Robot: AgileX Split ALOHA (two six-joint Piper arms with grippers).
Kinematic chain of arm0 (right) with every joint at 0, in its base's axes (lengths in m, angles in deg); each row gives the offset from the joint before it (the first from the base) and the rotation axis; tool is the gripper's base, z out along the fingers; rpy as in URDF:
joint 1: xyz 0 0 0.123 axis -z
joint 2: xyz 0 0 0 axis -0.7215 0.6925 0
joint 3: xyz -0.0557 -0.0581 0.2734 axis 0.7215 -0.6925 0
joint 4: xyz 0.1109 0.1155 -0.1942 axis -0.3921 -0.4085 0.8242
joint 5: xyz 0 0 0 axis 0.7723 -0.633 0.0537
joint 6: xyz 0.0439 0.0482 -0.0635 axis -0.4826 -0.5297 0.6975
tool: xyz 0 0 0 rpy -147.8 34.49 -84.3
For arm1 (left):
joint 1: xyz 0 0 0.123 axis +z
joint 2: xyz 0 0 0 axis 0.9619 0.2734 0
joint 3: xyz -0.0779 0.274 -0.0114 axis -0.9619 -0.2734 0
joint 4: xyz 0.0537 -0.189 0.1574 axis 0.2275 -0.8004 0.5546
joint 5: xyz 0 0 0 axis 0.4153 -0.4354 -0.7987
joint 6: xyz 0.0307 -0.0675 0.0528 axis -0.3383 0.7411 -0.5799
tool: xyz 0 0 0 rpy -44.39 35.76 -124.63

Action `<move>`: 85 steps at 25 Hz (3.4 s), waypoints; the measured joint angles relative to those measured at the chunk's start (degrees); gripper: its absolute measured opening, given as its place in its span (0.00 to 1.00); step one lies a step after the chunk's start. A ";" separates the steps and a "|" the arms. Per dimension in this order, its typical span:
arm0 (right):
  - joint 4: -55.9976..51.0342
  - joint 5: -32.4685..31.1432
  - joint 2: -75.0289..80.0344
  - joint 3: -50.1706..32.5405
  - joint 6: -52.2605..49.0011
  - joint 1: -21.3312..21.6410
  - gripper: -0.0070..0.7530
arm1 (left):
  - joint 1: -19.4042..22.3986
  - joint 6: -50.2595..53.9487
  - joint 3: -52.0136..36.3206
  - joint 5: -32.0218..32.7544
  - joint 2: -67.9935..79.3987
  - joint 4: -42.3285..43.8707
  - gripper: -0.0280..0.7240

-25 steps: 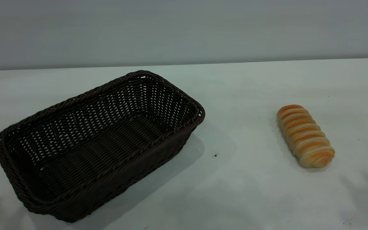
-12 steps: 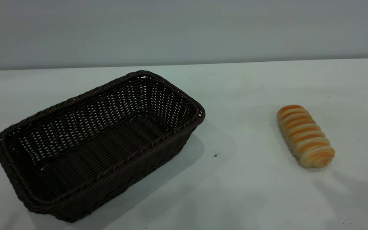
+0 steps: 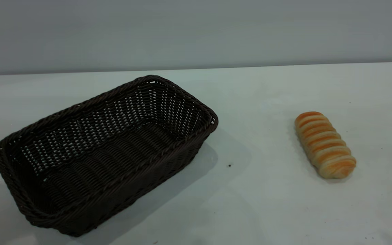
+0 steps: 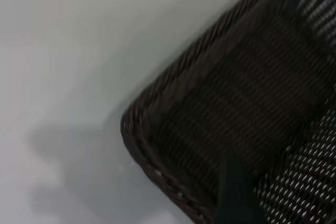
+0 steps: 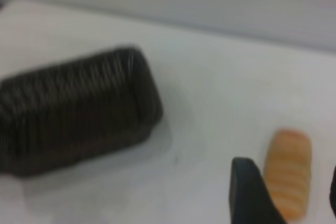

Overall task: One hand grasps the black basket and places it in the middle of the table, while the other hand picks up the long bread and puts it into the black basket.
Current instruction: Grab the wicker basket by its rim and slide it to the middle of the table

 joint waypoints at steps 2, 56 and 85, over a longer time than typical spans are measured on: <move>5.30 -2.49 -2.06 0.00 -4.92 0.00 0.48 | 0.00 0.00 0.00 0.10 2.79 -0.96 0.73; 9.48 -5.75 -4.83 0.00 -9.64 -1.19 0.48 | 0.51 36.96 0.45 -10.47 30.85 12.33 0.73; 9.08 -5.75 -4.83 0.00 -9.60 -1.19 0.48 | -3.90 24.69 4.47 -10.59 32.48 12.45 0.25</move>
